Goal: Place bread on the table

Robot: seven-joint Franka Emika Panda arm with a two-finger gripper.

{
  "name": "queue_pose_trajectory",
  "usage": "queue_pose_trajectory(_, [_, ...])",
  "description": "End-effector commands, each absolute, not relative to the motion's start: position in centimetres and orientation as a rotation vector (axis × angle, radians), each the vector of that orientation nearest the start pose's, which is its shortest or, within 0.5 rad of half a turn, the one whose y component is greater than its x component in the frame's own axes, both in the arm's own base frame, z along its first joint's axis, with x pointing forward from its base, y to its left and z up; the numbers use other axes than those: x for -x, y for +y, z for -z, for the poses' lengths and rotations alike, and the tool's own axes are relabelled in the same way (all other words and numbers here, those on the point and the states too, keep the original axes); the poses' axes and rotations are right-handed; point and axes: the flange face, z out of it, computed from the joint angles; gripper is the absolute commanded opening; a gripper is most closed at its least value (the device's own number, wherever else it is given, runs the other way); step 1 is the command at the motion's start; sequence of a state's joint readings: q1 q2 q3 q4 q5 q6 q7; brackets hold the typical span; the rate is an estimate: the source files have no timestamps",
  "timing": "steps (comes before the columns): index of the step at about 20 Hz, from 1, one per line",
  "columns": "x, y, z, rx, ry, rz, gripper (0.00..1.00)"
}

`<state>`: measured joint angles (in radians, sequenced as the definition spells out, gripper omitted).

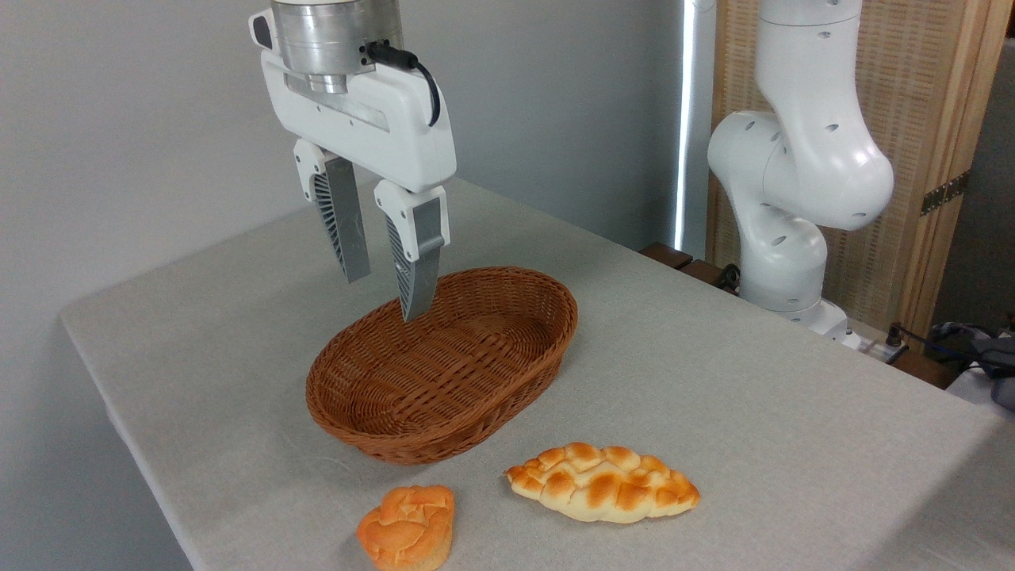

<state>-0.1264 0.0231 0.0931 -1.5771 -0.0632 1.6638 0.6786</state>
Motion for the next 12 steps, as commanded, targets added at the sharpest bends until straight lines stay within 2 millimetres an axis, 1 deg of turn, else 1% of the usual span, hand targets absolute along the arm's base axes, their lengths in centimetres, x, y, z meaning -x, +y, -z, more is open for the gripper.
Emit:
queue_pose_trajectory(1, [-56.46, -2.91, -62.52, 2.986, 1.095, 0.185, 1.0])
queue_pose_trajectory(4, [-56.01, -2.83, -62.34, 2.978, 1.097, 0.213, 1.0])
queue_pose_trajectory(7, [-56.05, -2.83, -62.18, 2.962, 1.137, 0.209, 1.0])
queue_pose_trajectory(9, [-56.04, -3.27, -62.07, 2.955, 1.161, 0.202, 1.0])
queue_pose_trajectory(12, [-55.9, -3.24, -61.93, 2.963, 1.147, 0.179, 1.0])
